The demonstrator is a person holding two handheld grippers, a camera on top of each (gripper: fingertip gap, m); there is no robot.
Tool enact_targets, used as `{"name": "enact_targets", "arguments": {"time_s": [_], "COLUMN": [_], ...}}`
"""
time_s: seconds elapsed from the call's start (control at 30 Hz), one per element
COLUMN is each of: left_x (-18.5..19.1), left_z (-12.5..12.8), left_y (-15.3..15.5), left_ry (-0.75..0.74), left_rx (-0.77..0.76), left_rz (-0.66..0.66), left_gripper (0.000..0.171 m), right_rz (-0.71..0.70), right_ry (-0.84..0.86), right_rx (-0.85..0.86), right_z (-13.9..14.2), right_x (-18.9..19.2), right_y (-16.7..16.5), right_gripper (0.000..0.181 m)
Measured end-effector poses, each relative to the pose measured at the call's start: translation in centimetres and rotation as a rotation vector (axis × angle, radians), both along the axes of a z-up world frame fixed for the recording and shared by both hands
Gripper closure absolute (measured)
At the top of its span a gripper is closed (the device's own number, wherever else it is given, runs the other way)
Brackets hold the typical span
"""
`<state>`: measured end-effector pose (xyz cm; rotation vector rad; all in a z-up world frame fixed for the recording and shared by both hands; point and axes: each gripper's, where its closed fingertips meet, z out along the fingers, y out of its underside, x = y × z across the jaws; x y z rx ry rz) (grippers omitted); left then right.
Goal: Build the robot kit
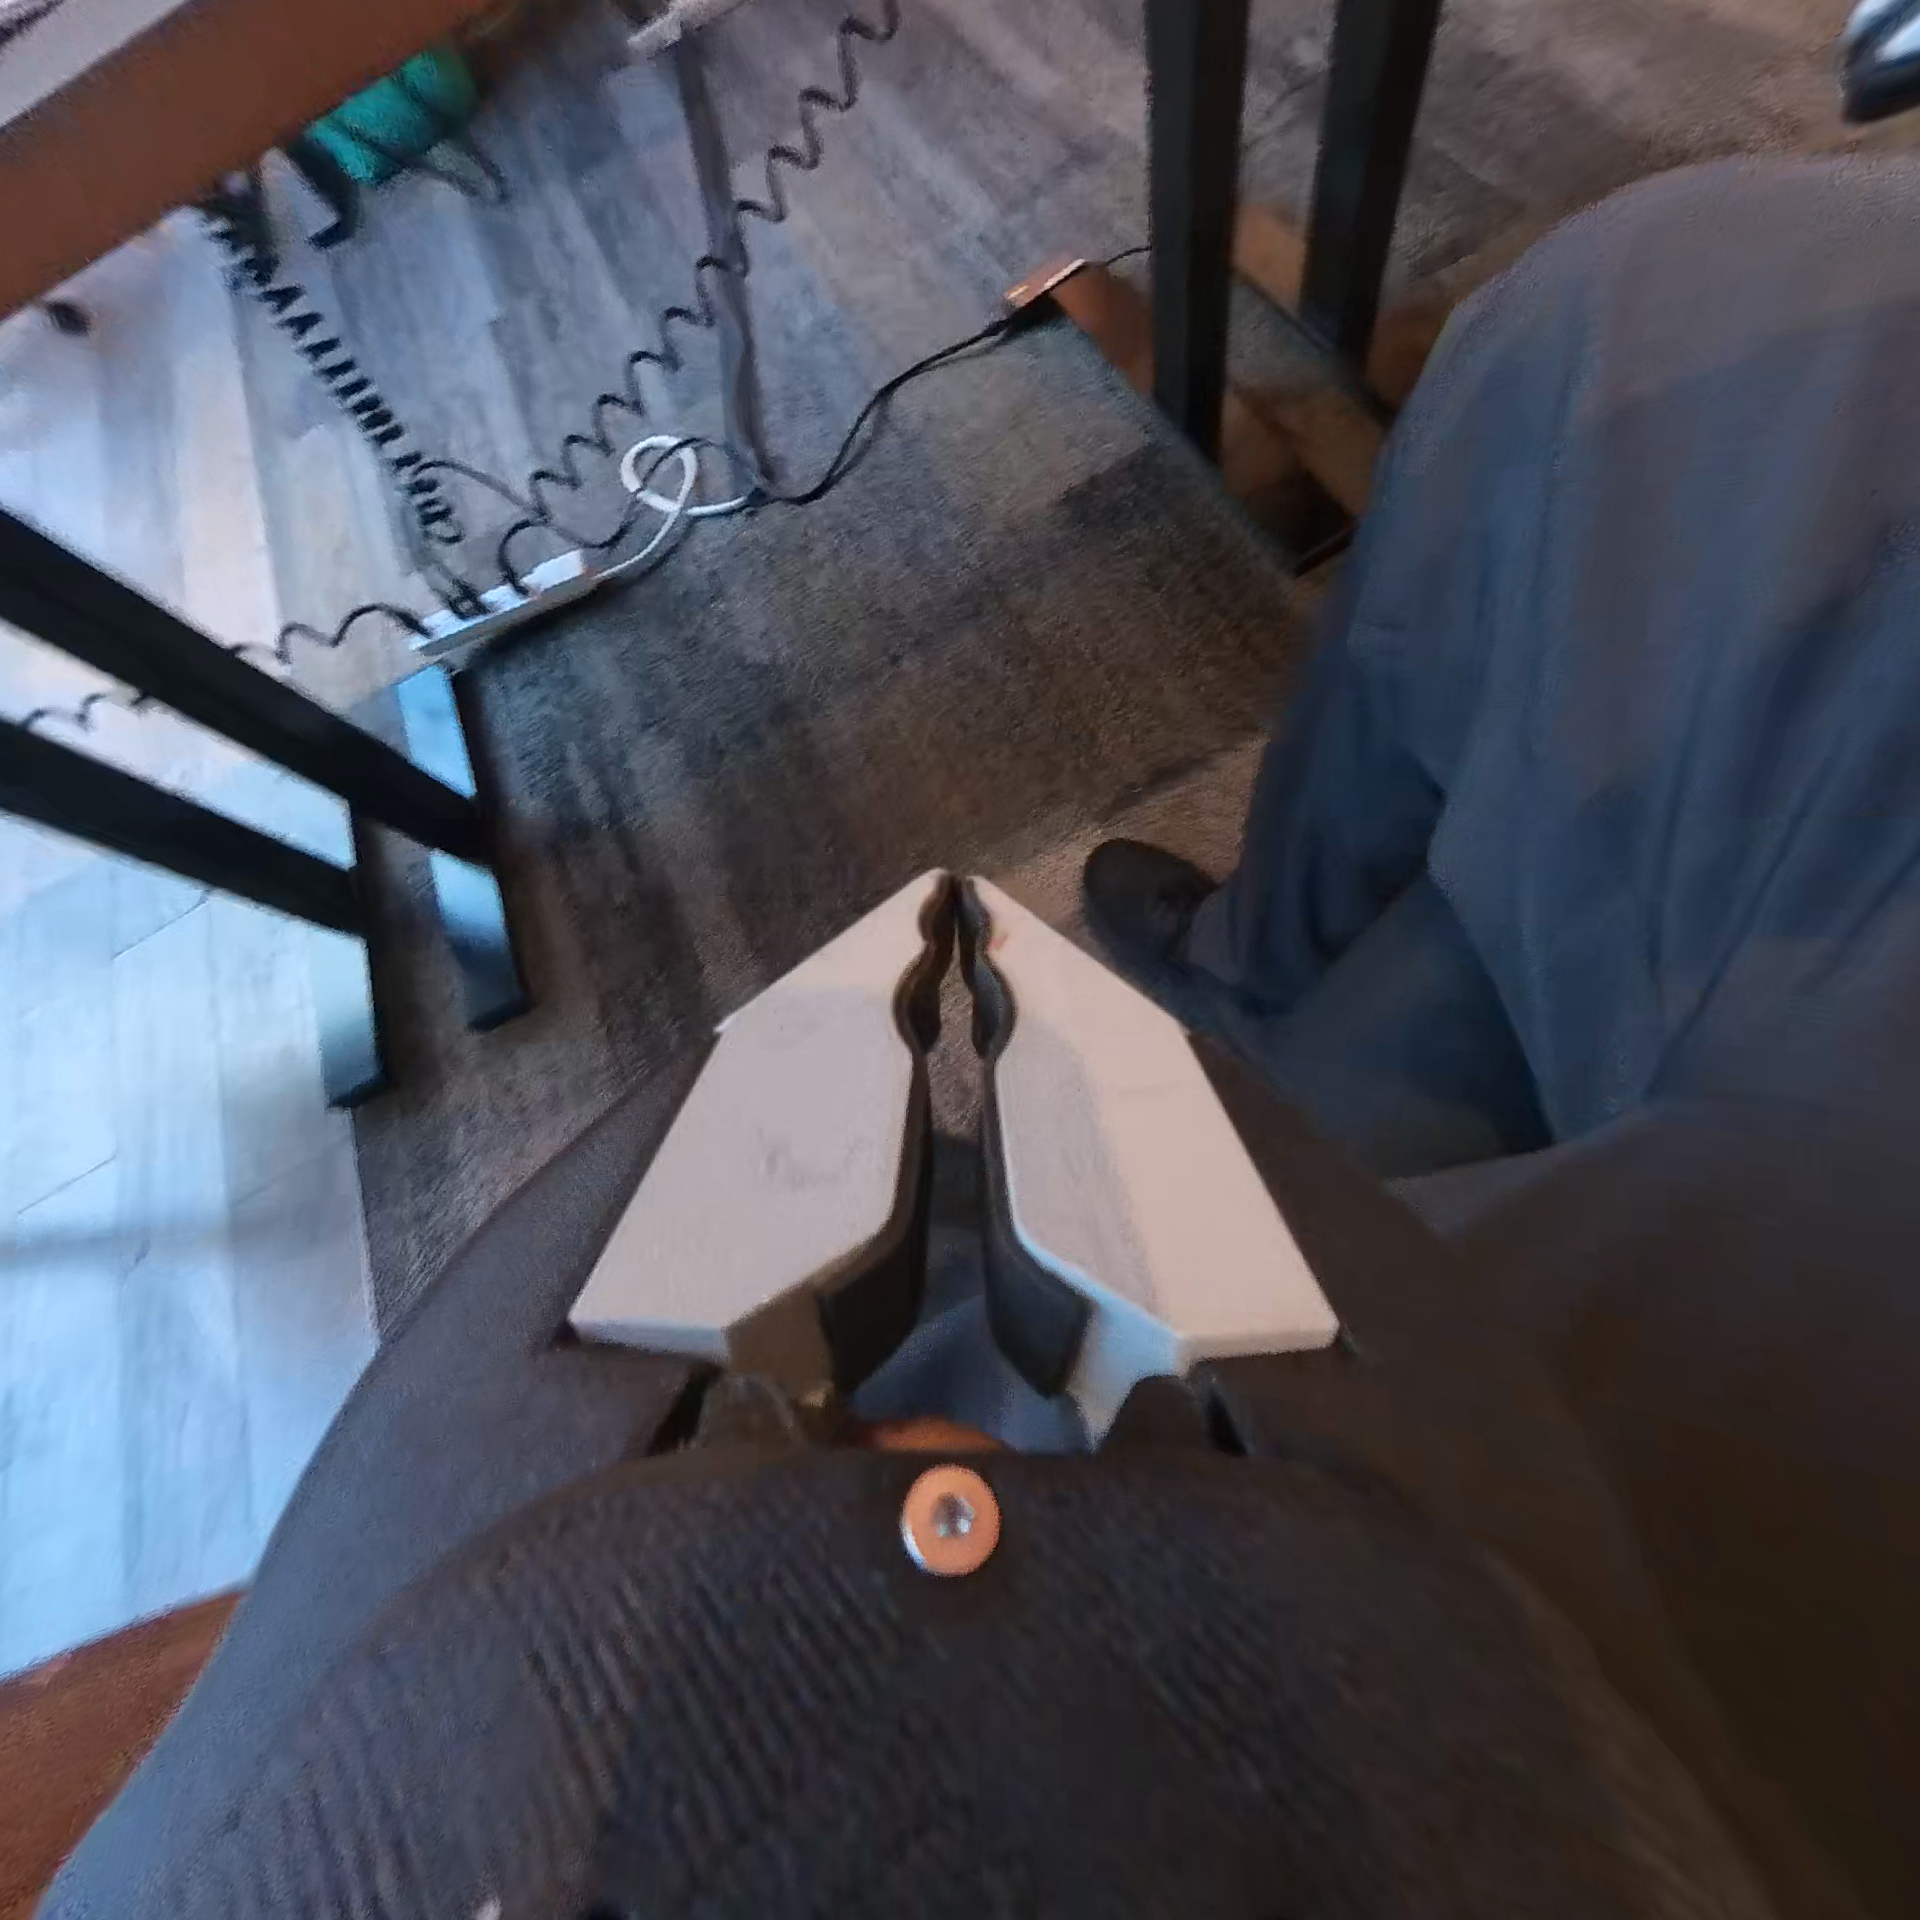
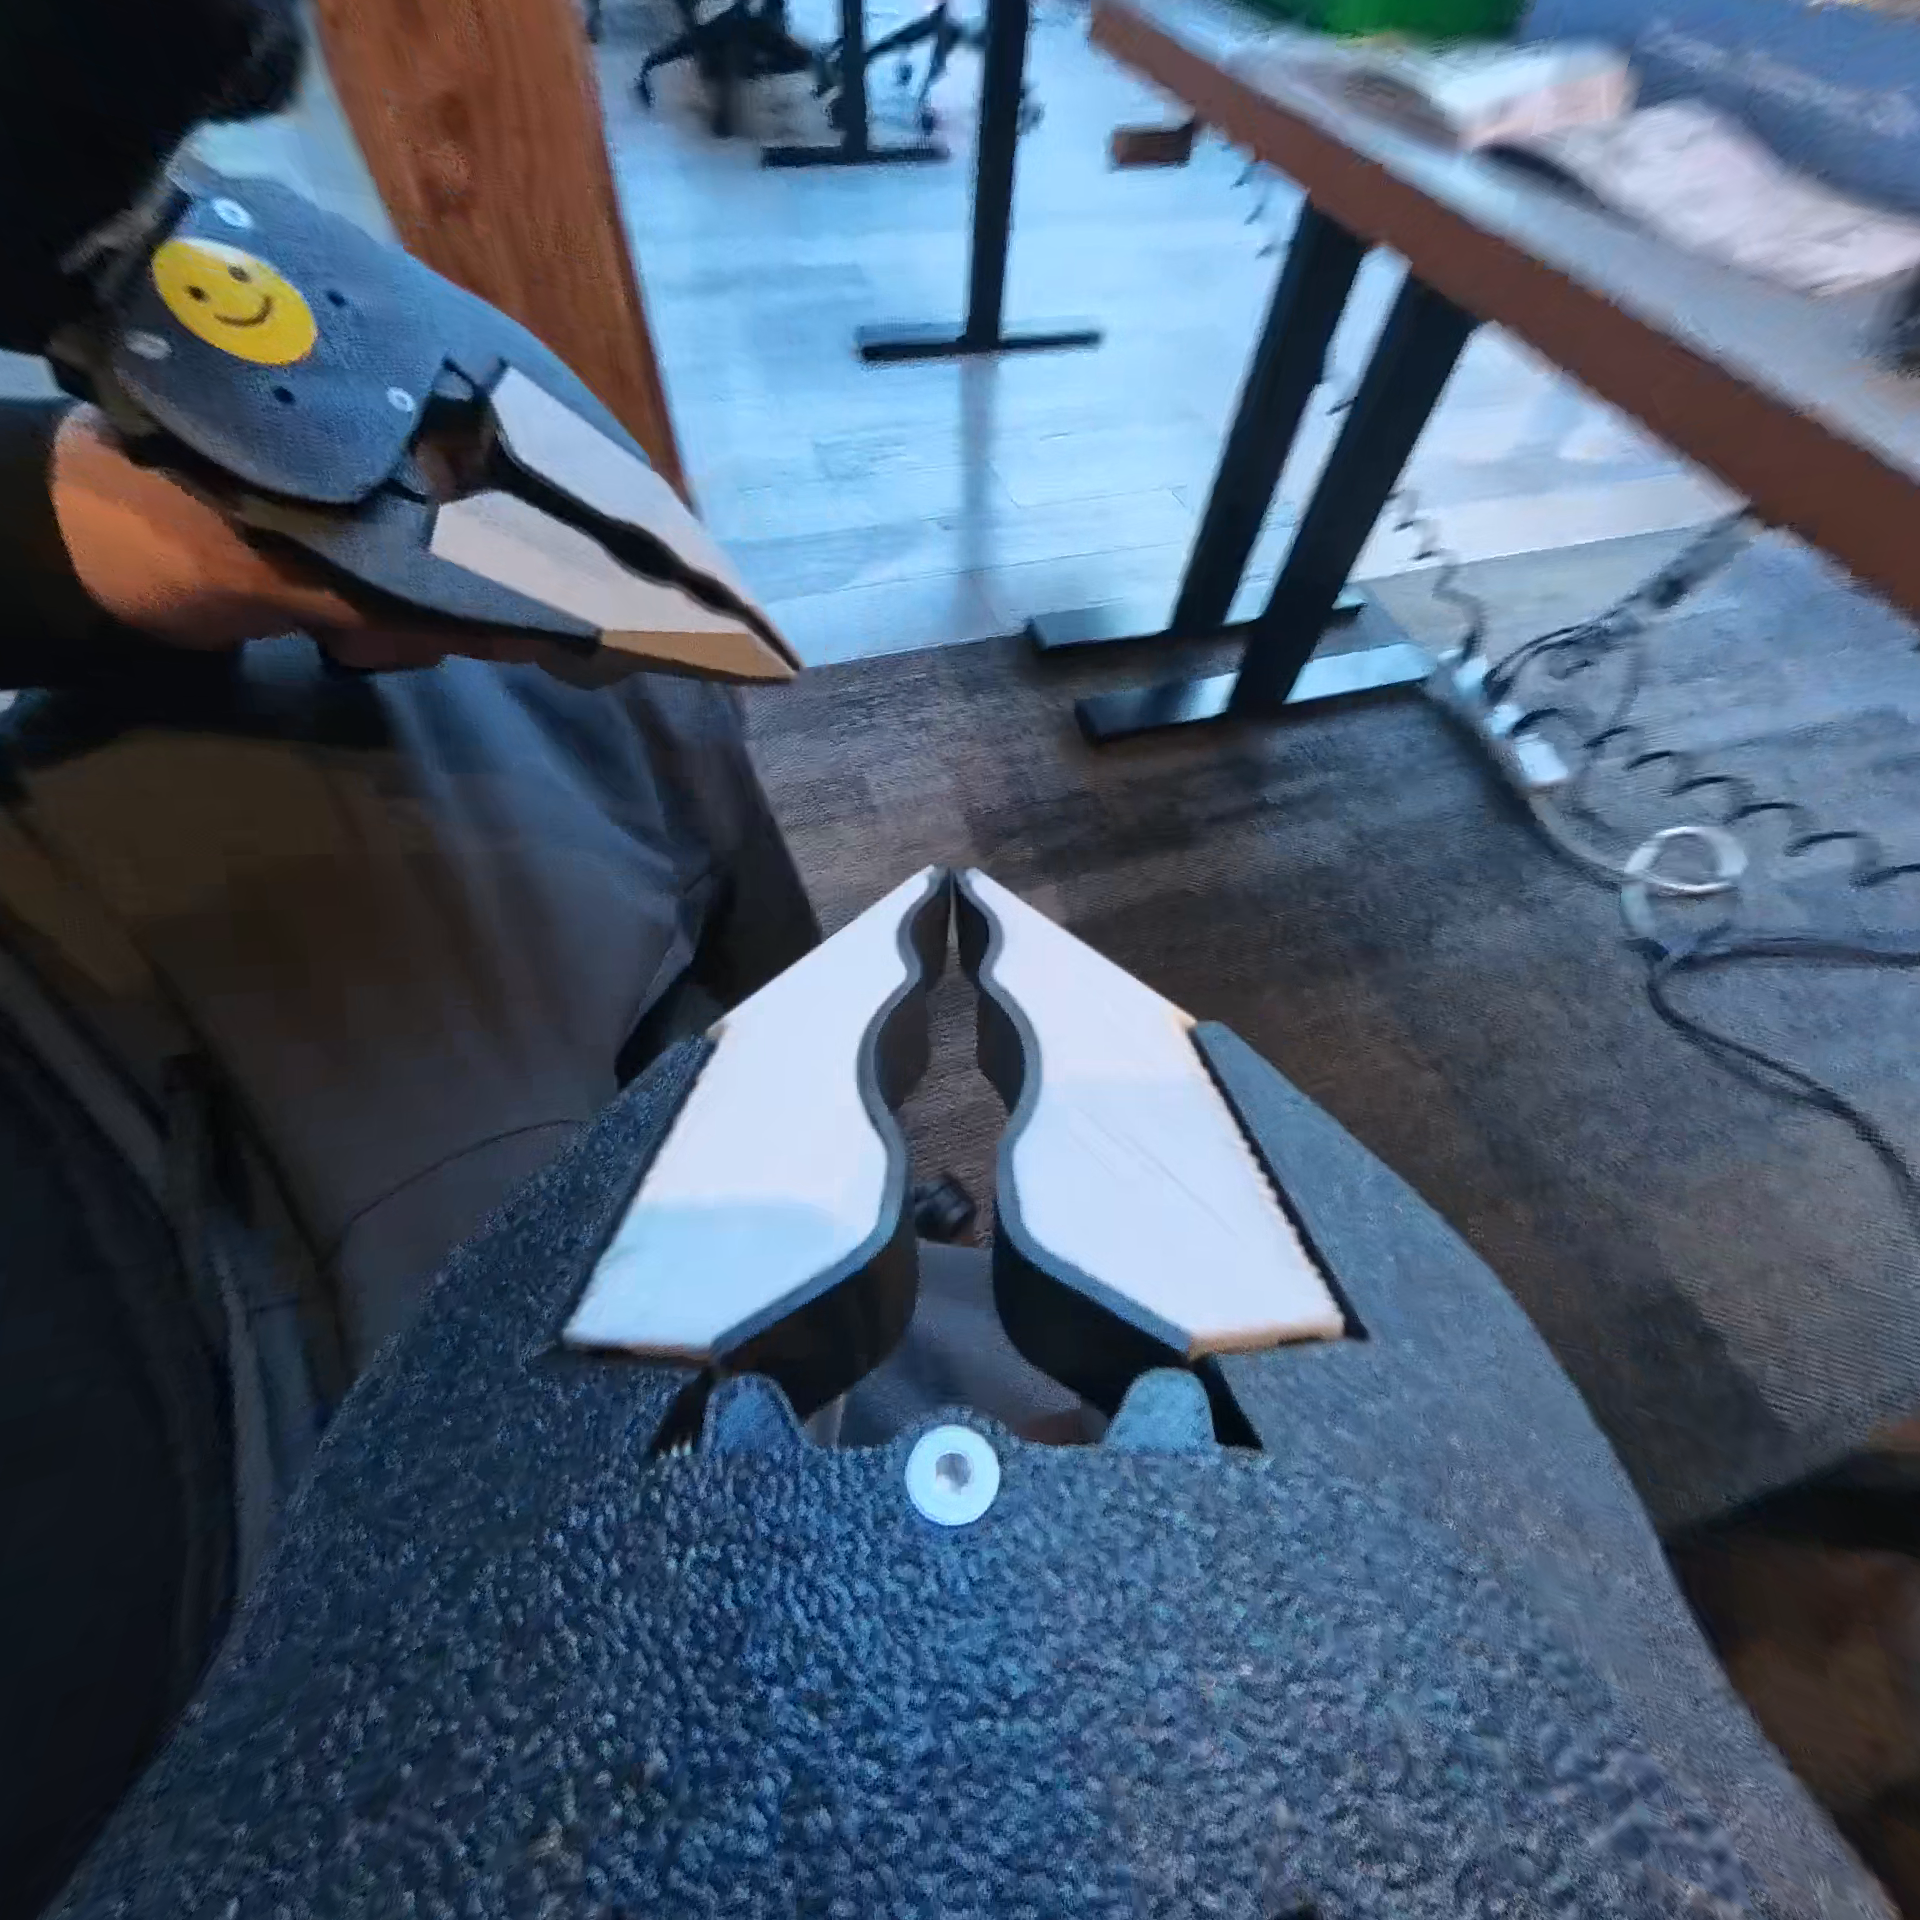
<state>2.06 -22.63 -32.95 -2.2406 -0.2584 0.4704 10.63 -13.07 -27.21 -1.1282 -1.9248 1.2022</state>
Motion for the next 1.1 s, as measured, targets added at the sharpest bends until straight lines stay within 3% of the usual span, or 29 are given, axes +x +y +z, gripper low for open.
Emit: {"name": "enact_targets", "arguments": {"time_s": [0.1, 0.13, 0.17, 0.2, 0.3, 0.43, 0.63, 0.87, 1.1], "left_x": [-0.8, -1.0, -1.1, -1.3, -1.7, -3.0, -3.1, -2.0, -2.0], "left_z": [-0.6, -0.5, -0.3, -0.2, -0.3, -1.6, -3.1, -3.2, -2.9], "left_y": [-3.3, -4.3, -5.2, -6.1, -9.1, -13.2, -16.6, -19.1, -18.9], "left_ry": [-0.007, -0.019, -0.03, -0.041, -0.053, -0.075, -0.12, -0.142, -0.155], "left_rx": [-0.011, -0.004, 0.007, 0.016, 0.012, -0.023, -0.039, -0.018, 0.024], "left_rz": [0.104, 0.14, 0.17, 0.197, 0.276, 0.396, 0.475, 0.549, 0.557], "left_gripper": [0.171, 0.171, 0.163, 0.153, 0.16, 0.151, 0.148, 0.146, 0.147], "right_rz": [0.108, 0.151, 0.205, 0.261, 0.359, 0.464, 0.578, 0.662, 0.643], "right_ry": [-0.141, -0.175, -0.2, -0.202, -0.182, -0.248, -0.28, -0.279, -0.247], "right_rx": [-0.023, -0.01, 0.016, 0.042, 0.068, 0.068, 0.066, 0.078, 0.091], "right_z": [-2.5, -3.4, -4.1, -4.4, -4.6, -5.9, -6.9, -7.2, -6.6], "right_x": [-1.9, -2.2, -2.2, -2.3, -3.0, -3.8, -5.5, -6.1, -5.9], "right_y": [-2.9, -3.9, -5.0, -6.2, -9.4, -13.0, -17.0, -19.4, -19.1], "right_gripper": [0.144, 0.147, 0.171, 0.181, 0.181, 0.163, 0.16, 0.16, 0.161]}}
